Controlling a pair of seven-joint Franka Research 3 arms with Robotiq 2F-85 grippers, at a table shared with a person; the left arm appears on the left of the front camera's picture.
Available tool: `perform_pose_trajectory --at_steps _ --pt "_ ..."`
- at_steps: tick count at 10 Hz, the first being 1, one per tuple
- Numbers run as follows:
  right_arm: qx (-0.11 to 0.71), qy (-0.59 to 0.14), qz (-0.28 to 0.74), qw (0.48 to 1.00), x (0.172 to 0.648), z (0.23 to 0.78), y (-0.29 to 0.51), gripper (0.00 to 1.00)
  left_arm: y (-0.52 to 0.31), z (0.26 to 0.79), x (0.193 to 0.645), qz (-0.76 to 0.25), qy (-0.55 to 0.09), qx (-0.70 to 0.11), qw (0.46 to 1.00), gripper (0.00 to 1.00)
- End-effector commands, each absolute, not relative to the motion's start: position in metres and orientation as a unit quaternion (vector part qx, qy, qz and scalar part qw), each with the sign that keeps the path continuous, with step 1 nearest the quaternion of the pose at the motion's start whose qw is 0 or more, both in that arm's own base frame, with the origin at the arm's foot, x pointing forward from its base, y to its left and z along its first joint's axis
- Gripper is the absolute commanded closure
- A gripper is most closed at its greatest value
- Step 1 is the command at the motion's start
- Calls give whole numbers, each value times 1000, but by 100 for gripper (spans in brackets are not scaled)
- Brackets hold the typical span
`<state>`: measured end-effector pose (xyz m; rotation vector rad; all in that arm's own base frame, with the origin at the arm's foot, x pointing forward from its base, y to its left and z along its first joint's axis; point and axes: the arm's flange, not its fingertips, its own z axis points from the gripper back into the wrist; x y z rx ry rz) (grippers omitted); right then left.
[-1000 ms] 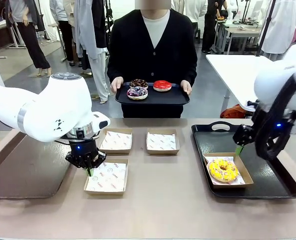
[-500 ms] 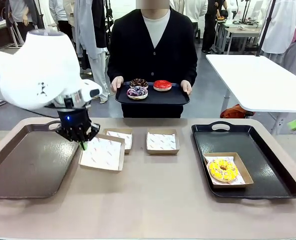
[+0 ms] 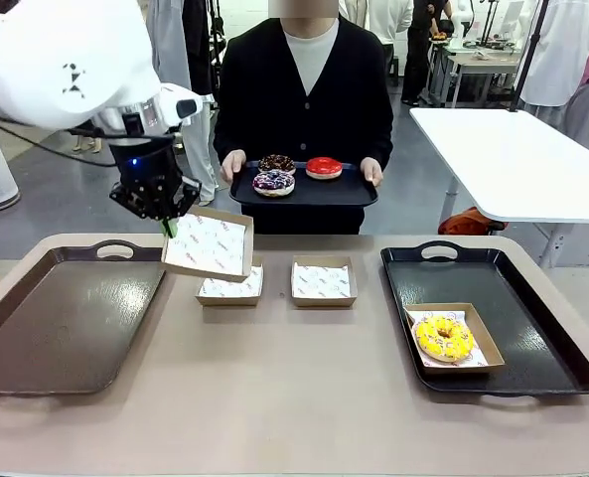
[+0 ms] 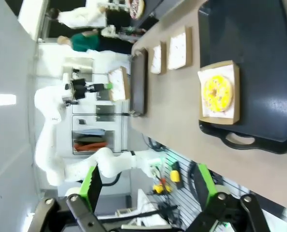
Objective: Individually package the donuts and arrange them on the tray.
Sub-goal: Place the picked Paper togo box on the Handle tray while simultaneously picking up another Paper togo box from the table with the other hand.
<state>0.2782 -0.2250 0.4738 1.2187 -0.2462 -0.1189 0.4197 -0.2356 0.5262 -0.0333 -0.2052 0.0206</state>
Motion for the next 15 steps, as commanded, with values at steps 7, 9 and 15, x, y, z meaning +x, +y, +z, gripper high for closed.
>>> perform_pose_trajectory --at_steps 7,9,15 --pt "615 -122 -48 777 247 415 -291 0 -254 533 516 40 -78 25 996 100" --pt "615 -132 -29 777 249 415 -288 0 -251 526 532 29 -76 -4 997 100" --pt "619 -124 -64 773 248 413 -286 0 -247 526 514 27 -76 9 997 100"
